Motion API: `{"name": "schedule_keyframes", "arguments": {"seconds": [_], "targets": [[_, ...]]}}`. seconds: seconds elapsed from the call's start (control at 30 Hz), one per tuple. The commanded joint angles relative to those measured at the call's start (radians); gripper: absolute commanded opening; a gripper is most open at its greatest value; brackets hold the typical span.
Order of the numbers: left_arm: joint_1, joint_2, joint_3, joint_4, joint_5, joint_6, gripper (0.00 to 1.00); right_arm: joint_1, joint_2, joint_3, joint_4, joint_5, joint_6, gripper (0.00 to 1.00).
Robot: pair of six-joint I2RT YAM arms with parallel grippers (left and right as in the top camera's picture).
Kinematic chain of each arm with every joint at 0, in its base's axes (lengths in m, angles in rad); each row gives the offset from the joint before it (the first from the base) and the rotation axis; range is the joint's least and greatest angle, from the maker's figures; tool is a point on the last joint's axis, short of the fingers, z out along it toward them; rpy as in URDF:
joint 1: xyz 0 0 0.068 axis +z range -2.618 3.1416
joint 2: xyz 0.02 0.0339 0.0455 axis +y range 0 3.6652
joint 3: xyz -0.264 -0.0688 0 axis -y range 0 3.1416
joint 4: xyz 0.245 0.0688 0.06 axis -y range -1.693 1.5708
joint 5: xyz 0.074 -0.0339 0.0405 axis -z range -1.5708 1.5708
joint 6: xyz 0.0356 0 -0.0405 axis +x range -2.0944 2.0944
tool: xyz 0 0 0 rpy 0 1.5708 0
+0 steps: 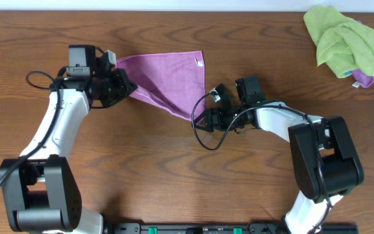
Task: Fold the cloth
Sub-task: 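Lift the near edge and fold it over toward the far edge with both grippers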
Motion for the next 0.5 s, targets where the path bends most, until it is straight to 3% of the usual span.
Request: {"name": "schedule_keyframes", "arguments": {"seconds": [0.0, 0.27, 0.47], "targets": [[0.011, 0.006, 0.026, -0.010, 0.007, 0.008, 0.06, 0.028, 0.080, -0.061, -0.037, 0.175, 0.038, 0.79], [0.010, 0.006, 0.026, -0.016, 0.007, 0.012, 0.06, 0.067, 0.120, -0.061, 0.121, 0.105, 0.208, 0.75], [0.010, 0.006, 0.026, -0.026, 0.007, 0.027, 0.06, 0.065, 0.125, -0.061, 0.123, 0.135, 0.221, 0.66]]}}
